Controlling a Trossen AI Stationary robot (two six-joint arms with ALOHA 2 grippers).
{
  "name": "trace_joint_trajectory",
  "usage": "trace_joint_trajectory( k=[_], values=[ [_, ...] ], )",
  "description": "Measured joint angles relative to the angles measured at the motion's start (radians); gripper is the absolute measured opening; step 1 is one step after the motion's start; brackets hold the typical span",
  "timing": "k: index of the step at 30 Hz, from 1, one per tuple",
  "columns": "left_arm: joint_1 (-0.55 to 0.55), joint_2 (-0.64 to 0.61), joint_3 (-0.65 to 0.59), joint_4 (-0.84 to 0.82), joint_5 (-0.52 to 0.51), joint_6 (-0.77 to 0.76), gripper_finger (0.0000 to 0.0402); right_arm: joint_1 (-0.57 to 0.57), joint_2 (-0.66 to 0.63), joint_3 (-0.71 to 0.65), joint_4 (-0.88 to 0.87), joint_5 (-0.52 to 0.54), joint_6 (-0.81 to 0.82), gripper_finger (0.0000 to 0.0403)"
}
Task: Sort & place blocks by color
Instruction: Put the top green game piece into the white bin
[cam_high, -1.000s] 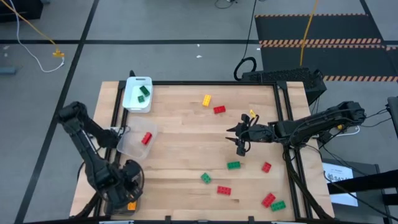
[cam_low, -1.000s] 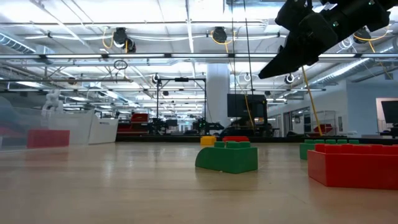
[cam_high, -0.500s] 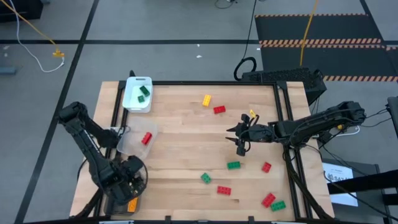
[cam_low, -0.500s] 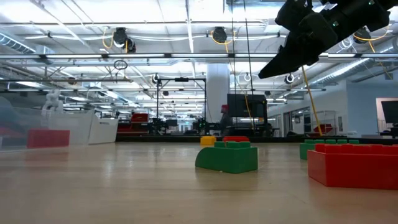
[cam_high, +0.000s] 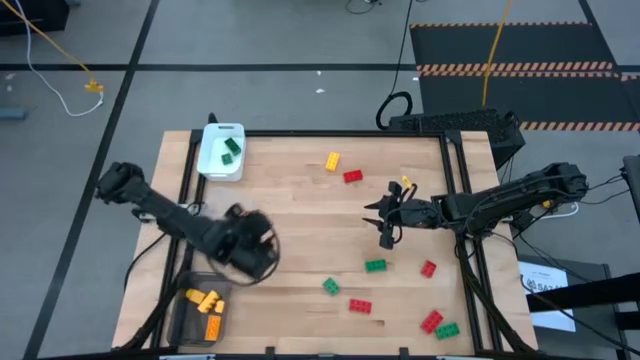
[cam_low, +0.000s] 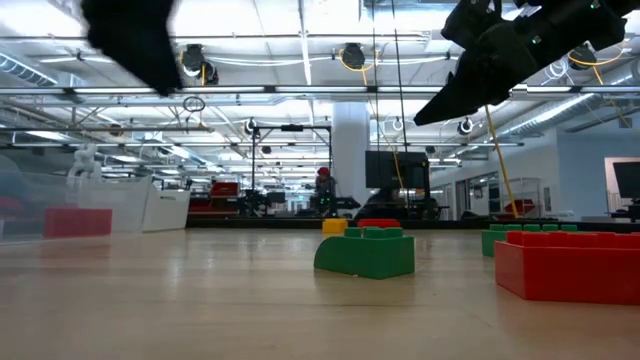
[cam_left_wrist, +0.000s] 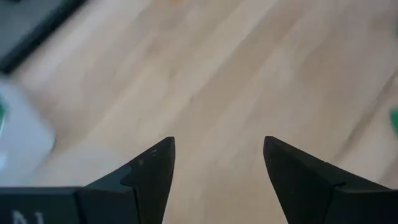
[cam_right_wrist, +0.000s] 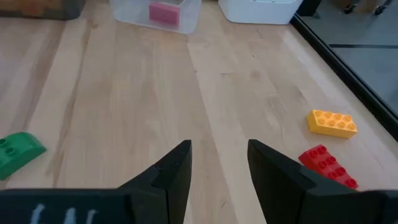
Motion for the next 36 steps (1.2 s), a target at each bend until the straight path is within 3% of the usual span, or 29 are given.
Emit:
trace_joint_trajectory(
  k=[3,8,12,15,18,29,36],
  values=[
    [0.110,0.000,0.000,0.216,0.046,0.243,0.0245,0.000,0.000,0.000,-0.002,-0.004,-0.012,0.0151],
    [0.232,0.000,0.000,0.595,0.216,0.616,0.0245,0.005,0.000,0.000,-0.008,-0.009,-0.053,0.0151],
    [0.280,0.000,0.000,0.760,0.277,0.814,0.0245,0.010,0.000,0.000,-0.029,-0.095,-0.003,0.0151],
    [0.310,0.000,0.000,0.786,0.299,0.868,0.0246,0.017,0.000,-0.002,-0.053,-0.219,0.054,0.0151],
    [0.340,0.001,0.000,0.784,0.356,0.878,0.0246,0.059,0.000,-0.024,-0.054,-0.265,0.078,0.0151],
    [0.401,0.155,-0.001,0.876,0.482,0.939,0.0246,0.277,0.074,-0.039,-0.027,-0.264,0.124,0.0151],
    [0.409,0.220,-0.001,0.908,0.499,0.946,0.0246,0.307,0.156,0.006,-0.120,-0.189,0.086,0.0156]
  ],
)
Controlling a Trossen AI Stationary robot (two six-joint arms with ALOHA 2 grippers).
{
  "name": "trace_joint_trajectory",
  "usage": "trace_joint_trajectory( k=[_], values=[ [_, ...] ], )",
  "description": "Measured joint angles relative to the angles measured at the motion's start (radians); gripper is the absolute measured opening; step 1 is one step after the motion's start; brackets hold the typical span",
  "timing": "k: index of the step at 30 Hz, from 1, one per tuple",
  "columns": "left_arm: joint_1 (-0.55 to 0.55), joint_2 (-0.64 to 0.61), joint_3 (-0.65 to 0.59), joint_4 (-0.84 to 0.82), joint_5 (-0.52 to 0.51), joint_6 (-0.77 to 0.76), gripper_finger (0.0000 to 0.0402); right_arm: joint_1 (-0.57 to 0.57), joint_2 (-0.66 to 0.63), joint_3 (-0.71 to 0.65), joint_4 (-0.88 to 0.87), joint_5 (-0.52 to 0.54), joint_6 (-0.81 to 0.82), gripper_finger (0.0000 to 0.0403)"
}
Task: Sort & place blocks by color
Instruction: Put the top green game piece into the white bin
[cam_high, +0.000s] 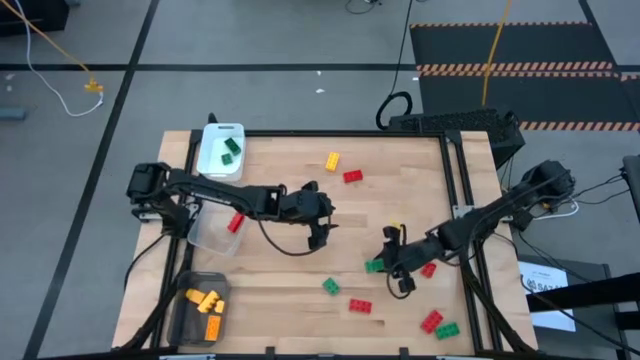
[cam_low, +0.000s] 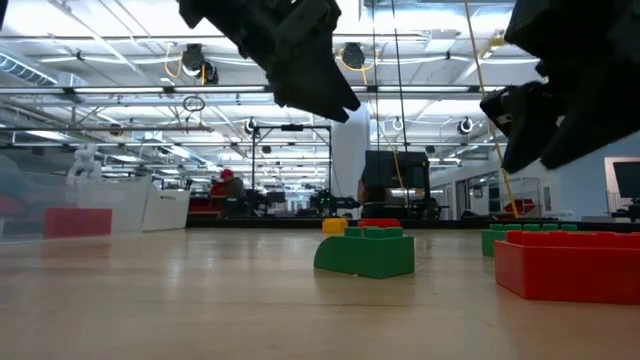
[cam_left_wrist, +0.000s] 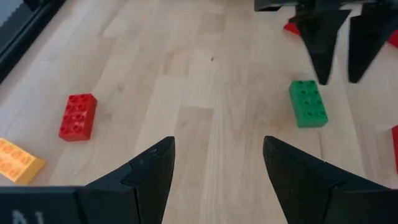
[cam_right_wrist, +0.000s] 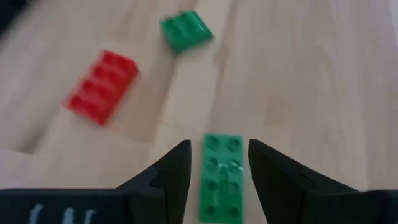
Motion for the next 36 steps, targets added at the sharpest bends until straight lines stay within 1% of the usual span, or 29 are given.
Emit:
trace_joint_trajectory(
  k=[3,10,13,16,18,21,23,25,27,28,32,36],
  values=[
    [-0.004,-0.004,0.000,0.008,0.000,-0.001,0.0246,-0.011,0.020,0.001,-0.010,0.009,-0.014,0.0175],
    [-0.026,-0.006,0.000,-0.010,0.000,-0.003,0.0246,-0.024,0.105,0.001,-0.049,0.004,0.091,0.0235],
    [-0.032,-0.006,0.000,-0.020,0.000,-0.017,0.0246,-0.024,0.139,0.001,-0.045,0.002,0.117,0.0248],
    [-0.034,-0.006,0.000,-0.026,-0.001,-0.021,0.0246,-0.024,0.157,0.001,-0.038,0.003,0.127,0.0250],
    [-0.034,-0.006,0.000,-0.027,-0.001,-0.024,0.0246,-0.023,0.163,0.001,-0.041,0.004,0.126,0.0244],
    [-0.035,-0.006,0.000,-0.027,0.000,-0.025,0.0246,-0.024,0.173,0.001,-0.041,0.020,0.119,0.0219],
    [-0.035,-0.006,0.000,-0.027,0.000,-0.028,0.0246,-0.024,0.173,0.001,-0.041,0.036,0.110,0.0193],
    [-0.035,-0.006,0.000,-0.027,-0.001,-0.035,0.0246,-0.024,0.172,0.001,-0.037,0.043,0.096,0.0158],
    [-0.035,-0.006,0.000,-0.027,-0.001,-0.043,0.0246,-0.024,0.172,0.001,-0.038,0.084,0.085,0.0121],
    [-0.035,-0.006,0.000,-0.026,-0.001,-0.043,0.0246,-0.025,0.168,0.001,-0.039,0.110,0.078,0.0115],
    [-0.035,-0.006,0.000,-0.026,-0.001,-0.039,0.0246,-0.040,0.147,0.000,0.004,0.223,0.030,0.0115],
    [-0.037,-0.006,0.000,-0.026,-0.001,-0.038,0.0246,-0.078,0.092,0.000,0.060,0.351,-0.055,0.0115]
  ],
)
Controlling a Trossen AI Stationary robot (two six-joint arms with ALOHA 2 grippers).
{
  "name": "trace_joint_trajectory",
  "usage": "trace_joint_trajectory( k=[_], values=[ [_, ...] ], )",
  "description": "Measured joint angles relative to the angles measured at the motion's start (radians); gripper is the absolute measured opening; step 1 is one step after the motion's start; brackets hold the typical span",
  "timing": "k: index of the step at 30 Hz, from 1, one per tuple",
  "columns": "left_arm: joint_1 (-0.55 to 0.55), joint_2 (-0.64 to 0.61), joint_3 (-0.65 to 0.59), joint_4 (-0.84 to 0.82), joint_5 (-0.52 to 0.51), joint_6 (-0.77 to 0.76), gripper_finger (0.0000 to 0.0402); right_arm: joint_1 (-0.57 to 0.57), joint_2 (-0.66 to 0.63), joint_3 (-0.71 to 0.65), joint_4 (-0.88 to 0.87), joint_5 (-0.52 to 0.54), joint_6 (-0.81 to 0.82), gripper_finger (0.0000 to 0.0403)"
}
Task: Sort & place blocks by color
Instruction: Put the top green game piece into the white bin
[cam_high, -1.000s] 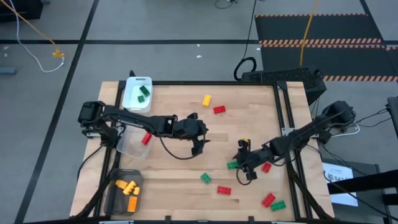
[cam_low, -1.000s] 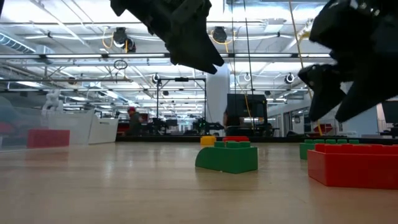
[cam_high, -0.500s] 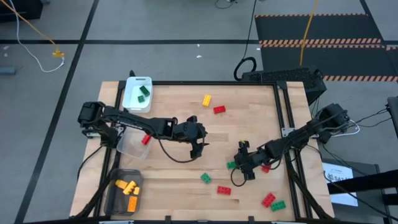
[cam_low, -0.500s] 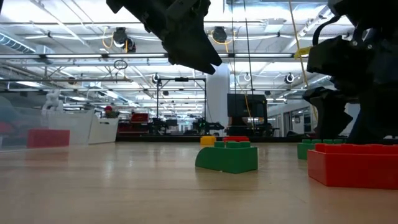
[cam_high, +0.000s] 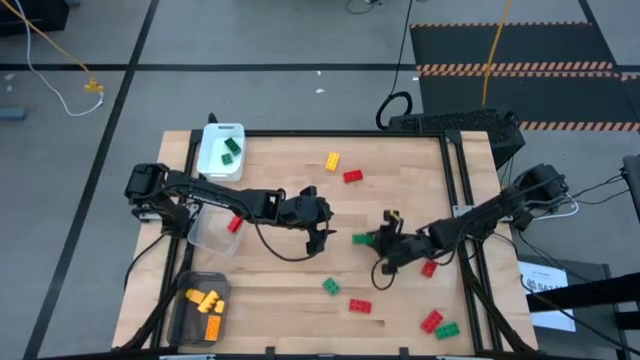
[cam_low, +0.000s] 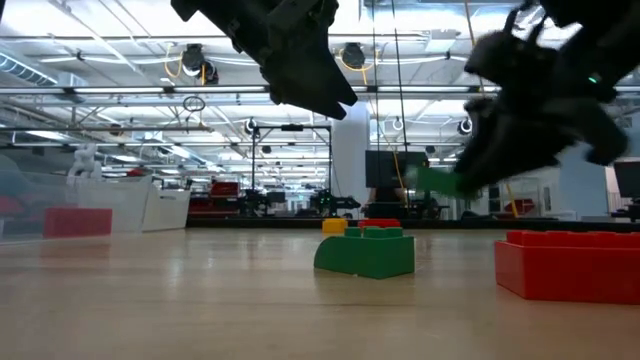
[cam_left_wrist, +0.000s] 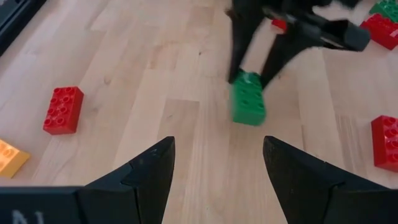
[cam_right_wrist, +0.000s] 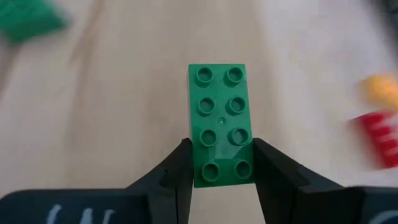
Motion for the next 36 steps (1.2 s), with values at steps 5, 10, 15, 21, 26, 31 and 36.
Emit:
trace_joint_trajectory(
  k=[5,10,15,21,26,31,36],
  values=[
    [-0.024,0.001,0.000,0.043,-0.003,0.063,0.0246,-0.070,-0.084,0.000,0.152,0.011,-0.165,0.0115],
    [-0.054,0.006,0.000,0.119,-0.002,0.107,0.0246,-0.125,-0.092,0.001,0.284,-0.078,-0.254,0.0115],
    [-0.056,0.006,0.000,0.107,-0.045,0.092,0.0246,-0.132,-0.073,-0.003,0.348,-0.100,-0.296,0.0115],
    [-0.053,0.007,0.000,0.100,-0.118,0.101,0.0246,-0.132,-0.066,-0.001,0.332,-0.114,-0.265,0.0115],
    [-0.052,0.008,0.000,0.086,-0.127,0.099,0.0246,-0.128,-0.066,0.000,0.337,-0.120,-0.268,0.0115],
    [-0.051,0.008,0.000,0.057,-0.142,0.091,0.0246,-0.129,-0.066,-0.001,0.335,-0.117,-0.275,0.0115],
    [-0.051,0.012,0.000,0.059,-0.135,0.073,0.0246,-0.129,-0.066,-0.001,0.360,-0.121,-0.289,0.0115]
  ],
)
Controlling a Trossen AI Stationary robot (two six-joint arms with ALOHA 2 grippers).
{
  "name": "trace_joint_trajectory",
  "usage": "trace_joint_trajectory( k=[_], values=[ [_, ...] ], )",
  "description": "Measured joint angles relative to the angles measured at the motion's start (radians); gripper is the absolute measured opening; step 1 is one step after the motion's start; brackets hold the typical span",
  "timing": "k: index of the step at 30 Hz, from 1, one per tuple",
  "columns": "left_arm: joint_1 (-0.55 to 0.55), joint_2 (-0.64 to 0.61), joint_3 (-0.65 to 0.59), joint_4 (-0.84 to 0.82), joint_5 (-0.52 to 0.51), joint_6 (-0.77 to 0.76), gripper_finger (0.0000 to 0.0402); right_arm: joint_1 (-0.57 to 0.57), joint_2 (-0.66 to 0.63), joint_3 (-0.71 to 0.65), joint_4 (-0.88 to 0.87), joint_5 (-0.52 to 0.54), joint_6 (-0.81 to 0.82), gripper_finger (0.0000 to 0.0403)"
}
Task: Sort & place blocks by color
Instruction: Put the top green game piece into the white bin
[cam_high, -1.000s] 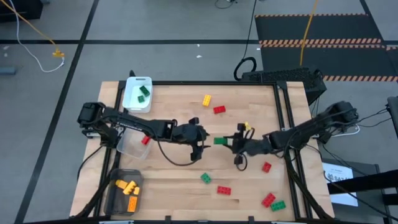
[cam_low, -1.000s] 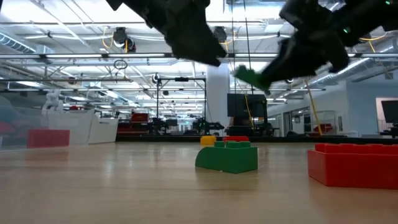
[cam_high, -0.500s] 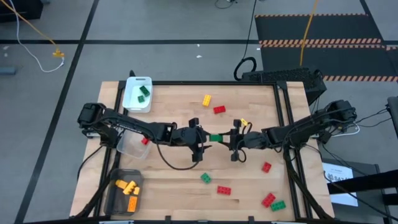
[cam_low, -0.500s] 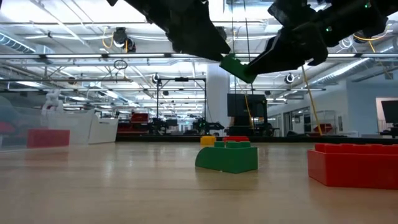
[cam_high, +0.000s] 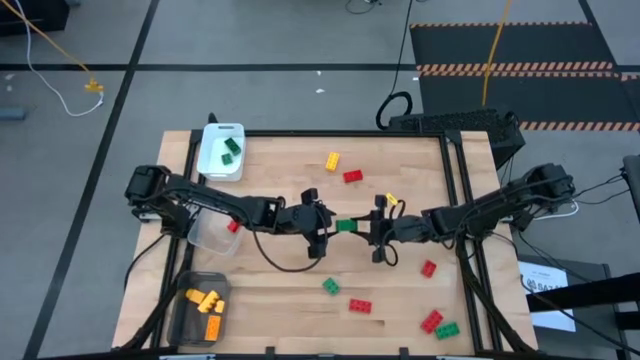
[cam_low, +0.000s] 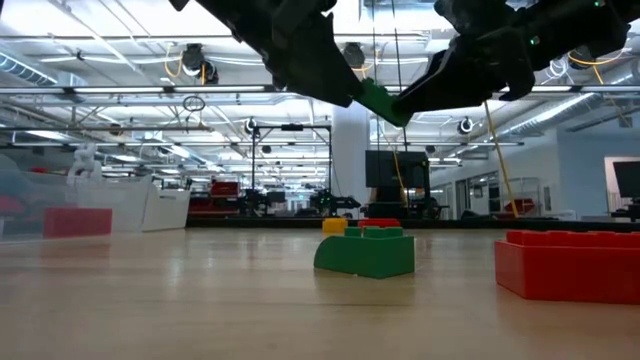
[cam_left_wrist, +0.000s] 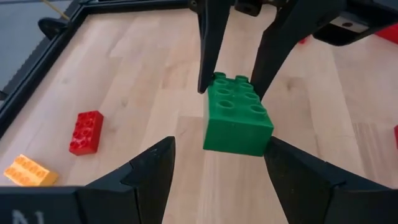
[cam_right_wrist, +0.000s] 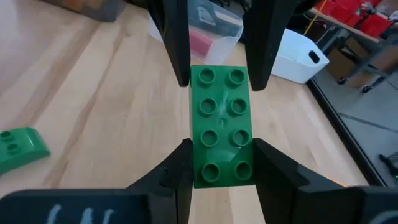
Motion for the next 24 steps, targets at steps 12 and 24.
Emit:
trace_joint_trajectory(
  k=[12,24],
  values=[
    [-0.021,0.002,0.000,0.100,0.034,0.023,0.0246,-0.003,0.000,0.000,0.031,-0.050,0.017,0.0115],
    [-0.018,0.035,0.001,0.073,0.027,0.054,0.0239,-0.006,0.000,0.000,0.033,-0.047,0.019,0.0115]
  ],
)
